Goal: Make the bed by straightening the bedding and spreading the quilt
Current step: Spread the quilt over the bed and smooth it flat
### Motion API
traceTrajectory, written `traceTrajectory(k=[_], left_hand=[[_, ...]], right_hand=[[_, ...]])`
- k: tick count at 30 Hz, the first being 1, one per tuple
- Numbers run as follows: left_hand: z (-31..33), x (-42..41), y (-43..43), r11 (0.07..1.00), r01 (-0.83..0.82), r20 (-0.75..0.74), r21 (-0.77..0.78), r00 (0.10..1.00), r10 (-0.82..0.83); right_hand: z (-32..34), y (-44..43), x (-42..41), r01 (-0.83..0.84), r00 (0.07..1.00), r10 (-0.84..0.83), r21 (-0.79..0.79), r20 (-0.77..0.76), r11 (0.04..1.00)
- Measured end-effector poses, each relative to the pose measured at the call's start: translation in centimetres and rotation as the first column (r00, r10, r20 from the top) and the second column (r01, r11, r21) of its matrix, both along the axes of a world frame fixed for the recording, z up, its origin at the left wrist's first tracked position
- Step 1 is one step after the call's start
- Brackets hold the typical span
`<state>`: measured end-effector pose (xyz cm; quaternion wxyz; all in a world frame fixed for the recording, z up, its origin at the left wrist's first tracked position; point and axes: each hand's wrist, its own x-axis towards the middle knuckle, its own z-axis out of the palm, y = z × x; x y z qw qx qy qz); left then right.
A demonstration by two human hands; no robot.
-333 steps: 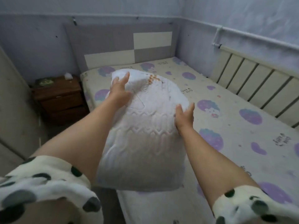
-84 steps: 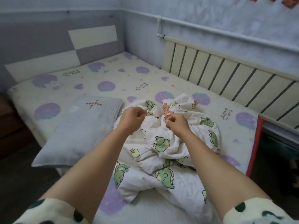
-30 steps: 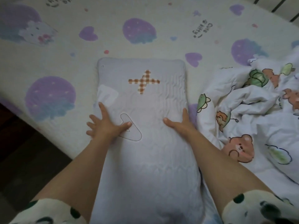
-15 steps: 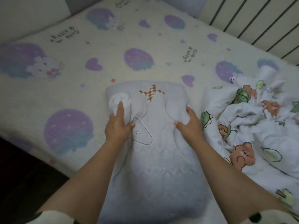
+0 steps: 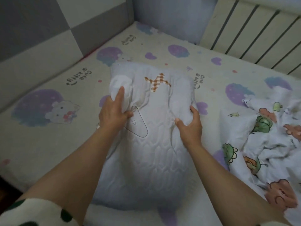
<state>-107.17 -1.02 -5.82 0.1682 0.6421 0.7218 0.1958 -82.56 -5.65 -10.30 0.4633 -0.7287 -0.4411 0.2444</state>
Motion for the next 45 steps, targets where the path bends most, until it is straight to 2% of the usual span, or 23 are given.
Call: traceTrajectory(k=[3, 5, 7, 8, 13, 15, 18, 20, 22, 25, 31, 34, 37, 39, 45], left_hand=[[-1.2, 0.2, 5.5, 0.998, 0.029, -0.024, 0.063, 0.999, -0.027], [-2.8, 0.5, 8.3, 0.997, 0.068, -0.076, 0.039, 0.995, -0.064], [-5.3, 1.1, 9.4, 0.991, 0.117, -0.114, -0.063, 0.986, -0.124], [-6.8, 1.4, 9.4, 0.983, 0.153, -0.12, -0.105, 0.979, -0.165], [-12.9, 4.2, 9.9, 0.923, 0.296, -0.143, -0.245, 0.931, -0.336], [-14.3, 5.0, 10.0, 0.917, 0.294, -0.148, -0.269, 0.928, -0.341], [-15.8, 5.3, 10.0, 0.928, 0.264, -0.153, -0.264, 0.938, -0.31], [-16.8, 5.0, 10.1, 0.937, 0.242, -0.134, -0.254, 0.95, -0.282], [-17.7, 4.7, 10.3, 0.933, 0.256, -0.15, -0.255, 0.942, -0.299], [-19.3, 4.1, 10.1, 0.91, 0.325, -0.195, -0.259, 0.905, -0.378], [-18.7, 3.5, 10.8, 0.924, 0.312, -0.153, -0.223, 0.925, -0.349], [-18.3, 3.3, 11.3, 0.941, 0.257, -0.154, -0.22, 0.943, -0.294], [-18.4, 2.3, 12.0, 0.951, 0.128, -0.185, -0.283, 0.965, -0.185], [-18.6, 1.6, 12.4, 0.936, 0.052, -0.189, -0.347, 0.974, -0.124], [-18.7, 0.8, 13.3, 0.915, 0.006, -0.123, -0.403, 0.991, -0.061]], right_hand=[[-1.4, 4.9, 0.4, -0.002, 1.0, 0.002, -0.026, -0.009, 1.0], [-2.8, 7.3, 1.2, -0.044, 0.997, 0.058, -0.222, 0.057, 0.974], [-4.8, 8.5, 2.0, -0.052, 0.967, 0.161, -0.47, 0.195, 0.881], [-5.7, 8.8, 2.2, -0.061, 0.94, 0.23, -0.536, 0.252, 0.842], [-8.3, 11.5, 1.2, -0.209, 0.817, 0.451, -0.545, 0.359, 0.812], [-8.8, 12.4, -0.2, -0.255, 0.751, 0.515, -0.538, 0.414, 0.804], [-9.8, 13.1, -2.6, -0.365, 0.648, 0.546, -0.414, 0.53, 0.834], [-12.1, 12.4, -3.1, -0.48, 0.509, 0.656, -0.448, 0.558, 0.754], [-15.5, 11.6, -2.2, -0.489, 0.388, 0.762, -0.585, 0.519, 0.647], [-18.5, 11.4, -0.7, -0.391, 0.437, 0.745, -0.64, 0.504, 0.662], [-15.7, 13.3, -1.8, -0.247, 0.533, 0.682, -0.679, 0.501, 0.691], [-14.4, 13.7, -1.5, -0.141, 0.713, 0.537, -0.659, 0.451, 0.739], [-14.7, 13.6, -0.2, -0.052, 0.874, 0.375, -0.708, 0.309, 0.704], [-15.0, 13.5, 0.3, -0.048, 0.939, 0.279, -0.723, 0.203, 0.689], [-15.9, 13.9, 0.9, -0.038, 0.989, 0.128, -0.689, 0.08, 0.723]])
